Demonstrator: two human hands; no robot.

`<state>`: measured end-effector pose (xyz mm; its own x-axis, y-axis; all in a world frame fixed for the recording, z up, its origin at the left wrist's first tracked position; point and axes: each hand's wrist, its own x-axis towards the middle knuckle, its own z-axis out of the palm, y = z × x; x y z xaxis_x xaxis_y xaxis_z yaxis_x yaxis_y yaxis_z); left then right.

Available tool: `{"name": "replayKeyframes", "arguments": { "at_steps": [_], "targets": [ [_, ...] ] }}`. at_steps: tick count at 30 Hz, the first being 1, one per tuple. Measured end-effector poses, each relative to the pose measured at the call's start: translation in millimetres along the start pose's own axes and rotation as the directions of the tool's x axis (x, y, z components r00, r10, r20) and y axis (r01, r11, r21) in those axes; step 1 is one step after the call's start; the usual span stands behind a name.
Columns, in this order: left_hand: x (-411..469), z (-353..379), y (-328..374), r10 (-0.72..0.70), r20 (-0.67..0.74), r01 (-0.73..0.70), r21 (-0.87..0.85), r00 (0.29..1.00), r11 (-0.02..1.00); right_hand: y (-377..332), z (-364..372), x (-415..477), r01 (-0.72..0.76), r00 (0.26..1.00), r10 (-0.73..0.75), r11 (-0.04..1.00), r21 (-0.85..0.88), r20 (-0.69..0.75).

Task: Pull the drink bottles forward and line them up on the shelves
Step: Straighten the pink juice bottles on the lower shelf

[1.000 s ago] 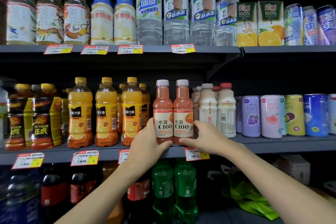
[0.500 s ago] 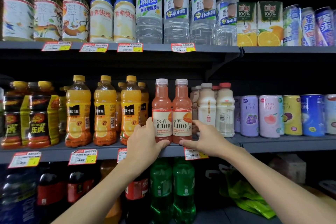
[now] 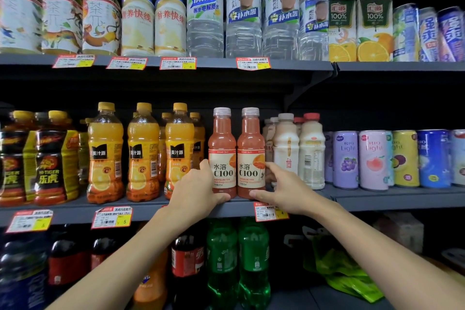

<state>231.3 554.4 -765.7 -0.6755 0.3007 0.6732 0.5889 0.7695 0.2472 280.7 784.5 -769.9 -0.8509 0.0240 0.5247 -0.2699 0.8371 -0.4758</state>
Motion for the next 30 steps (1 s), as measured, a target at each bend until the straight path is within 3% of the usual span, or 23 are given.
{"name": "replayKeyframes", "arguments": {
  "at_steps": [30],
  "targets": [
    [-3.3, -0.7, -3.4, 0.013, 0.001, -0.013, -0.072, 1.0, 0.997, -3.1, -1.7, 4.2, -0.055, 0.997, 0.055, 0.998, 0.008, 0.052]
  ]
}}
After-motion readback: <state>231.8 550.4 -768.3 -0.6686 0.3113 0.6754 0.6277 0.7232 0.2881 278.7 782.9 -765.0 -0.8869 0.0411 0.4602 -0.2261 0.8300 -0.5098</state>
